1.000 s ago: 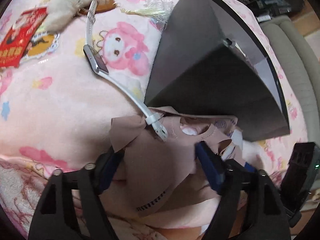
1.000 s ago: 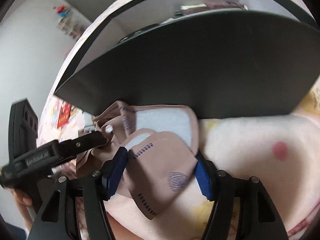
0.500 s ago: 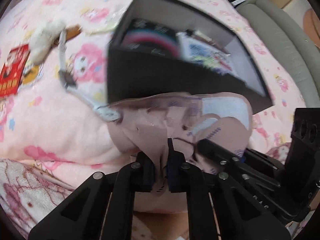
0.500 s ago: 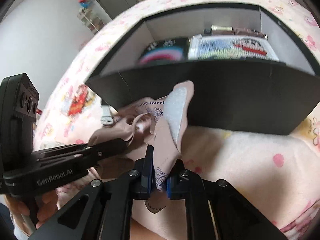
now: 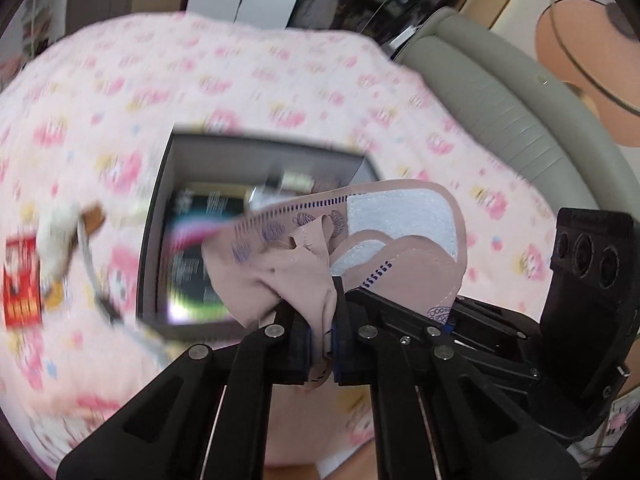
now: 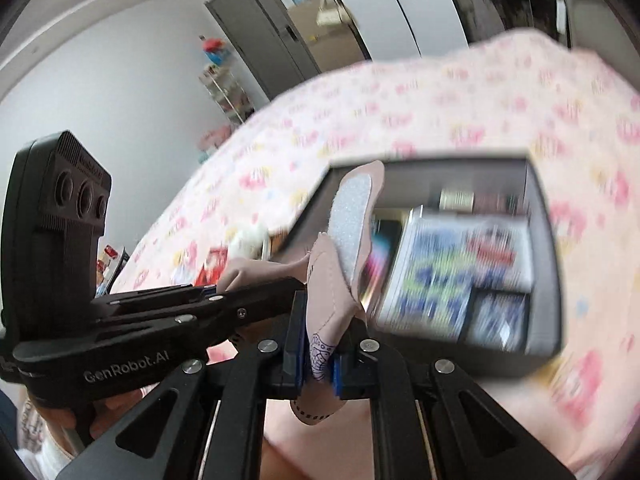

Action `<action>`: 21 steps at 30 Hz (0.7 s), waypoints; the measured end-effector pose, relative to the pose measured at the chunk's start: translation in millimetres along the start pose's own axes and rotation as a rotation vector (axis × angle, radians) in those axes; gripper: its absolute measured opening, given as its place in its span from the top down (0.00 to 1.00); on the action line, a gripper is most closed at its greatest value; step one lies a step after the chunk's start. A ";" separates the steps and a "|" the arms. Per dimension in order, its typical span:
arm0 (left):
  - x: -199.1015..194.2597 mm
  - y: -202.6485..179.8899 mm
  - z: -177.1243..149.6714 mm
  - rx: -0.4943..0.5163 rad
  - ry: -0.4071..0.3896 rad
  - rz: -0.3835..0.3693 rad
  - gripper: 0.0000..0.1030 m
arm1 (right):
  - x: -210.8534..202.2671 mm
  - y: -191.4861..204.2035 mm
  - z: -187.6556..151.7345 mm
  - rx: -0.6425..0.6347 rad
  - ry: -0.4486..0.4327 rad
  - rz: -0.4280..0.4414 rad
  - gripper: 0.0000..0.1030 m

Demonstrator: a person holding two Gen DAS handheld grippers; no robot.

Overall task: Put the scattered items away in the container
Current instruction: 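Lower the face mask with both tools into the black box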

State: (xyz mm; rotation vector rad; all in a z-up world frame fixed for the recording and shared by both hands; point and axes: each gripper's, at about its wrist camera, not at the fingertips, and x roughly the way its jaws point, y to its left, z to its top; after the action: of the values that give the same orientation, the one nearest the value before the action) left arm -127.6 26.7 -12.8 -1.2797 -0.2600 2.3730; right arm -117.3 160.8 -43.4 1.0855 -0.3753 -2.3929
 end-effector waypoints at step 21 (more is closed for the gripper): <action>127.6 24.7 112.5 -0.036 0.078 0.143 0.95 | 58.9 -110.6 100.5 0.137 0.032 -0.074 0.92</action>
State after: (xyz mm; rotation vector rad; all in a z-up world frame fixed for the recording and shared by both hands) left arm -289.4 66.9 -54.7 -1.4480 -0.1938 2.4397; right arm -261.9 228.0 -63.1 1.2163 -0.5030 -2.4406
